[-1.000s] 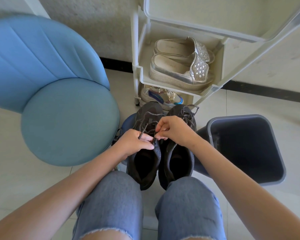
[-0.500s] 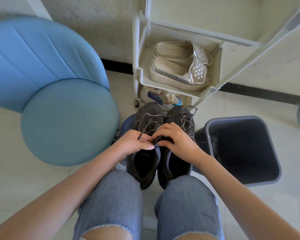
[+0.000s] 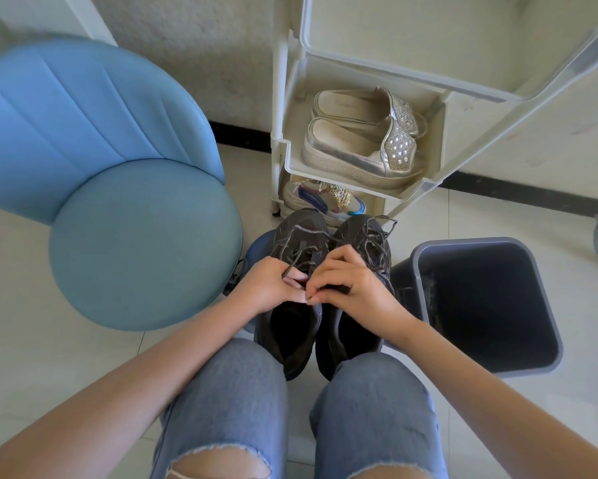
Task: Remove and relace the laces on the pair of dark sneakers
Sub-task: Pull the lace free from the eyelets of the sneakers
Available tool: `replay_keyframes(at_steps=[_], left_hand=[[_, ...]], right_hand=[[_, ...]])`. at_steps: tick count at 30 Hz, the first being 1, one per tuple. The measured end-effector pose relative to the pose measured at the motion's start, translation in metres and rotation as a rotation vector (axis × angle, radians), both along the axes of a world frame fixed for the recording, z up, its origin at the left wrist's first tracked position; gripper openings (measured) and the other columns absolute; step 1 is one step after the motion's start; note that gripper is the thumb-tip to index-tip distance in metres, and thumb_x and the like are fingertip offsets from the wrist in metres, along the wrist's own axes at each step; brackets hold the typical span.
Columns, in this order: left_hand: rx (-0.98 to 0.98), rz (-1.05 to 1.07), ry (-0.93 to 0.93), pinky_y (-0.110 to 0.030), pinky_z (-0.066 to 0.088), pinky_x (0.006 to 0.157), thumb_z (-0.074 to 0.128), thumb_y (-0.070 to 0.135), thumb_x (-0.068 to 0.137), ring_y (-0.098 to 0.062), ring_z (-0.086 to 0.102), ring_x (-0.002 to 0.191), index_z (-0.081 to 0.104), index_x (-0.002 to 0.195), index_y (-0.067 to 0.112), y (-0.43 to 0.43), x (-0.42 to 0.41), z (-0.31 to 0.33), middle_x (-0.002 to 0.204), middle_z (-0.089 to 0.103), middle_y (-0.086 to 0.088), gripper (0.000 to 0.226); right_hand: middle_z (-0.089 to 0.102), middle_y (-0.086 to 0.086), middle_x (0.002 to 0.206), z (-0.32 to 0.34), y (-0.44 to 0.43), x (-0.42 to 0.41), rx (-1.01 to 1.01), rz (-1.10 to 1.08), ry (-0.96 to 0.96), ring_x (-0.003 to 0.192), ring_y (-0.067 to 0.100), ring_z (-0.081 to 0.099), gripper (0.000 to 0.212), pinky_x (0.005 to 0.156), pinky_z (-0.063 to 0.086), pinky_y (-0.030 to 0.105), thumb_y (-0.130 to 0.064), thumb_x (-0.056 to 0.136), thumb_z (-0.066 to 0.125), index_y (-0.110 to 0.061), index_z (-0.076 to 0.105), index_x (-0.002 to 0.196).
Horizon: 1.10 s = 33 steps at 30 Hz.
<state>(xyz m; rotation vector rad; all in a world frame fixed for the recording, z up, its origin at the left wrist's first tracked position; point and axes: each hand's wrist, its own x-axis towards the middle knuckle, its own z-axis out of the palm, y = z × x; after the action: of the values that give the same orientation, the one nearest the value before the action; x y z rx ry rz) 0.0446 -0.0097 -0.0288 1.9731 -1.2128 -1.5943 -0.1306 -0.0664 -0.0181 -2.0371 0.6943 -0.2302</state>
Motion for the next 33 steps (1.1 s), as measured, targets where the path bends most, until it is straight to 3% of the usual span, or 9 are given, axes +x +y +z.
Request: replay_keyframes(at_steps=[5, 7, 10, 15, 17, 20, 23, 28, 33], left_hand=[[-0.033, -0.080, -0.095, -0.019, 0.043, 0.082, 0.073, 0.022, 0.078, 0.000, 0.064, 0.091, 0.072, 0.106, 0.012, 0.001, 0.001, -0.002, 0.087, 0.074, 0.002, 0.030], [-0.017, -0.058, -0.067, -0.021, 0.045, 0.090, 0.075, 0.021, 0.077, -0.004, 0.065, 0.094, 0.071, 0.110, 0.014, 0.002, 0.001, 0.001, 0.094, 0.074, 0.002, 0.034], [-0.037, -0.049, -0.058, -0.023, 0.047, 0.091, 0.075, 0.019, 0.077, -0.006, 0.065, 0.094, 0.072, 0.106, 0.016, 0.001, 0.000, 0.002, 0.096, 0.074, 0.001, 0.029], [-0.017, -0.032, -0.011, -0.025, 0.044, 0.082, 0.076, 0.026, 0.068, -0.008, 0.060, 0.076, 0.075, 0.091, 0.007, 0.001, -0.001, 0.004, 0.079, 0.071, -0.011, 0.030], [-0.014, -0.011, -0.020, -0.023, 0.044, 0.077, 0.076, 0.021, 0.071, -0.004, 0.058, 0.069, 0.075, 0.088, 0.006, 0.001, -0.001, 0.003, 0.069, 0.069, -0.004, 0.023], [-0.032, -0.015, -0.055, -0.008, 0.043, 0.068, 0.078, 0.019, 0.074, 0.008, 0.058, 0.065, 0.074, 0.092, 0.016, 0.002, 0.001, 0.000, 0.070, 0.068, 0.013, 0.019], [-0.032, -0.015, -0.069, -0.012, 0.047, 0.080, 0.079, 0.022, 0.074, 0.002, 0.063, 0.080, 0.073, 0.101, 0.016, 0.002, 0.001, 0.000, 0.091, 0.073, 0.005, 0.029], [-0.098, 0.025, -0.127, -0.013, 0.046, 0.073, 0.081, 0.026, 0.071, 0.003, 0.064, 0.076, 0.076, 0.086, 0.023, 0.004, 0.003, 0.001, 0.084, 0.073, 0.008, 0.016], [-0.063, 0.108, -0.325, -0.025, 0.040, 0.060, 0.083, 0.039, 0.065, -0.008, 0.054, 0.068, 0.056, 0.082, 0.018, 0.008, 0.012, 0.001, 0.074, 0.058, 0.007, 0.038]], right_hand=[[0.059, 0.005, 0.072, 0.044, 0.003, -0.008, 1.012, 0.066, -0.124, 0.057, 0.016, 0.058, 0.005, 0.062, 0.052, 0.025, -0.002, 0.092, 0.055, -0.004, 0.059, 0.092], [0.055, 0.004, 0.073, 0.033, -0.007, -0.009, 0.854, -0.141, 0.122, 0.050, 0.010, 0.049, 0.010, 0.046, 0.039, 0.018, -0.016, 0.097, 0.053, -0.007, 0.058, 0.096], [0.060, -0.001, 0.076, 0.010, -0.013, -0.005, 0.282, -0.274, 0.604, 0.061, 0.009, 0.055, 0.031, 0.056, 0.042, 0.020, -0.044, 0.096, 0.049, -0.015, 0.059, 0.093], [0.062, -0.007, 0.091, 0.007, -0.009, 0.008, 0.014, 0.020, 0.688, 0.085, 0.013, 0.059, 0.023, 0.079, 0.050, 0.033, -0.044, 0.086, 0.065, -0.021, 0.070, 0.090], [0.055, -0.009, 0.102, 0.014, -0.011, 0.008, 0.111, 0.120, 0.528, 0.092, 0.011, 0.055, 0.012, 0.089, 0.047, 0.035, -0.037, 0.085, 0.069, -0.025, 0.071, 0.086], [0.058, -0.004, 0.116, 0.042, -0.009, -0.006, 0.668, 0.066, -0.022, 0.100, 0.014, 0.056, 0.013, 0.091, 0.044, 0.029, -0.016, 0.081, 0.068, -0.021, 0.067, 0.070], [0.066, 0.005, 0.075, 0.057, -0.016, -0.025, 0.948, -0.082, -0.313, 0.070, 0.027, 0.049, 0.019, 0.065, 0.034, 0.039, -0.020, 0.080, 0.055, -0.019, 0.057, 0.061], [0.049, -0.007, 0.049, 0.037, -0.018, -0.015, 0.403, -0.275, 0.413, 0.038, 0.005, 0.044, 0.041, 0.056, 0.041, 0.023, -0.058, 0.091, 0.047, -0.020, 0.061, 0.098], [0.064, -0.002, 0.072, 0.014, -0.002, 0.013, 0.062, -0.098, 0.692, 0.070, 0.016, 0.064, 0.048, 0.068, 0.052, 0.031, -0.059, 0.082, 0.062, -0.012, 0.068, 0.089]])
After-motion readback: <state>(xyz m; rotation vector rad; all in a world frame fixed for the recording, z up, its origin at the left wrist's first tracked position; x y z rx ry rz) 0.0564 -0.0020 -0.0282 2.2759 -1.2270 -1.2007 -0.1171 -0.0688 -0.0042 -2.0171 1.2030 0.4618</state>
